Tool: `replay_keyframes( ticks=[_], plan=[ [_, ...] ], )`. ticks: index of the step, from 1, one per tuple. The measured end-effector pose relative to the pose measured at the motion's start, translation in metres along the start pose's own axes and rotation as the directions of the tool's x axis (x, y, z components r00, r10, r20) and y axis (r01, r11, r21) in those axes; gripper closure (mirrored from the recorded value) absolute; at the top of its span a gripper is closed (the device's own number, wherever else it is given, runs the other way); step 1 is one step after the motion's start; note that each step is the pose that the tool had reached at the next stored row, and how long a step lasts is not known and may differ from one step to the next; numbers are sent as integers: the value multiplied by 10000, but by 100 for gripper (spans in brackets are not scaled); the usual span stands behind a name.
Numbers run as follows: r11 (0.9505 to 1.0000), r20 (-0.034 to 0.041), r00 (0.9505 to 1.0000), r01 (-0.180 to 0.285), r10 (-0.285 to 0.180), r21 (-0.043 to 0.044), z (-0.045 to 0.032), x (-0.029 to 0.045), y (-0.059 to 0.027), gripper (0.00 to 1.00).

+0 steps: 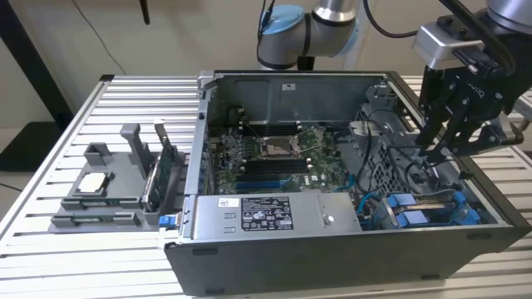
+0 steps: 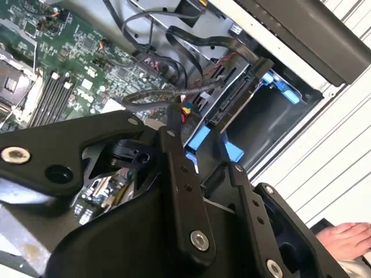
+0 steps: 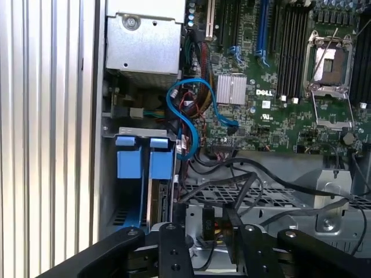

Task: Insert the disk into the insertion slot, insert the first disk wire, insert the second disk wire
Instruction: 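Insert the first disk wire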

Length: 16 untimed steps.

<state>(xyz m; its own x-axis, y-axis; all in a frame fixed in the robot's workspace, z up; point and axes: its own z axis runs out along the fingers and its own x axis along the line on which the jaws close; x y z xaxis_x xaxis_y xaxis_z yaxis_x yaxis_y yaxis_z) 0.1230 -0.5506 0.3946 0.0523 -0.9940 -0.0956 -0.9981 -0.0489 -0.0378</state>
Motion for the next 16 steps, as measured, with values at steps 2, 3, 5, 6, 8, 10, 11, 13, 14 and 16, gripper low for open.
replay_keyframes(
  ticks=[2, 3, 5, 6, 8, 10, 11, 13, 14, 16],
  plan=[
    [10000, 1, 10000, 0, 0, 0, 0, 0, 0, 62],
    [10000, 1, 10000, 0, 0, 0, 0, -1, 0, 62],
    [10000, 1, 10000, 0, 0, 0, 0, -2, 0, 64],
    [10000, 1, 10000, 0, 0, 0, 0, -2, 0, 71],
    [10000, 1, 10000, 0, 0, 0, 0, -2, 0, 71],
    [10000, 1, 10000, 0, 0, 0, 0, -2, 0, 73],
    [10000, 1, 10000, 1, -1, 0, 0, -2, 0, 73],
    [10000, 1, 10000, 0, 0, 0, 0, -3, 0, 80],
    [10000, 1, 10000, 0, 0, 0, 0, -3, 0, 80],
    [10000, -1, 10000, 0, 0, 0, 0, -3, 0, 81]
  ],
)
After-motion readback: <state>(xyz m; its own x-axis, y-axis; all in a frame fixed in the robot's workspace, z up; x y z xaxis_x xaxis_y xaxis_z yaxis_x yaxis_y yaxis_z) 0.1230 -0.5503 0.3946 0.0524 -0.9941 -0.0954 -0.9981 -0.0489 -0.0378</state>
